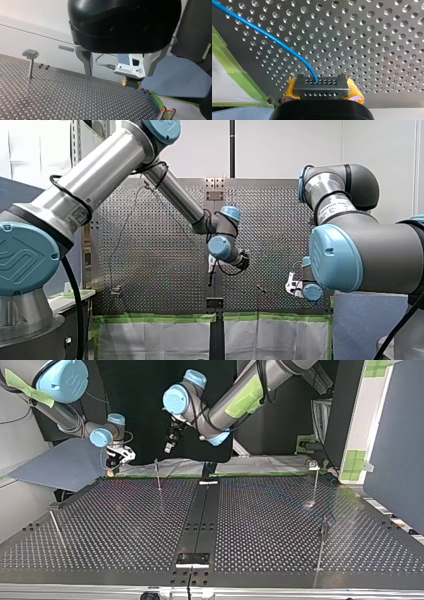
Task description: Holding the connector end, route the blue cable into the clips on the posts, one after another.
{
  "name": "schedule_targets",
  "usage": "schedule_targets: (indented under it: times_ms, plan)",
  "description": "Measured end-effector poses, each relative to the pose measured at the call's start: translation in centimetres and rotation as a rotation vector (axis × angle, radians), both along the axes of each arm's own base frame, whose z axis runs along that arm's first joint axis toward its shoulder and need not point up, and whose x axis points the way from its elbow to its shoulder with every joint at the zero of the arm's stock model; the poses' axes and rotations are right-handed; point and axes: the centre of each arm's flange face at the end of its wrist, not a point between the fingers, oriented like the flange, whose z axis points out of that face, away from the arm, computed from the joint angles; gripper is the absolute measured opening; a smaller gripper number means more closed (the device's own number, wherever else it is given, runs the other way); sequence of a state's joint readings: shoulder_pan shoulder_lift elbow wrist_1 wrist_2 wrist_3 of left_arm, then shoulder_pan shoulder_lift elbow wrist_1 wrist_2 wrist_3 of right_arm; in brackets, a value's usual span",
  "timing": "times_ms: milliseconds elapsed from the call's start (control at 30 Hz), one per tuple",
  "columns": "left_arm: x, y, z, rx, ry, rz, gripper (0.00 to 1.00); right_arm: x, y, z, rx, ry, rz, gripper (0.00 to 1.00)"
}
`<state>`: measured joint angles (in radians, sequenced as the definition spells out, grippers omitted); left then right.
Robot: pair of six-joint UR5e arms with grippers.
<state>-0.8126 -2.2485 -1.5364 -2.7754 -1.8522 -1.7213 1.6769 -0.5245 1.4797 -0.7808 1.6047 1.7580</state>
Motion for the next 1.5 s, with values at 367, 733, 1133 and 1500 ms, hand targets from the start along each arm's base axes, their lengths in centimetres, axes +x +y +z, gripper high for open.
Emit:
schedule_targets:
  times_ms: [367,733,1133,1500]
  plan:
    - [-2.3,1.9,2.1,-0.035,0.02,0.004,1.0,-0.5,0.1,-1.0,0.007,-0.002,-0.008,0.0]
    - [-3.9,4.2,4.6,-0.09,-0.002,0.012,1.0,-0.8,-0.1,-1.0,0.006,0.003,-0.012,0.0]
    - [-4.9,6.7,7.3,-0.232,-0.032,0.017,1.0,-0.9,-0.2,-0.9,0.008,0.004,-0.013,0.0]
    - [-5.8,10.0,9.3,-0.31,-0.08,0.087,1.0,-0.9,-0.3,-0.9,0.006,0.003,-0.013,0.0]
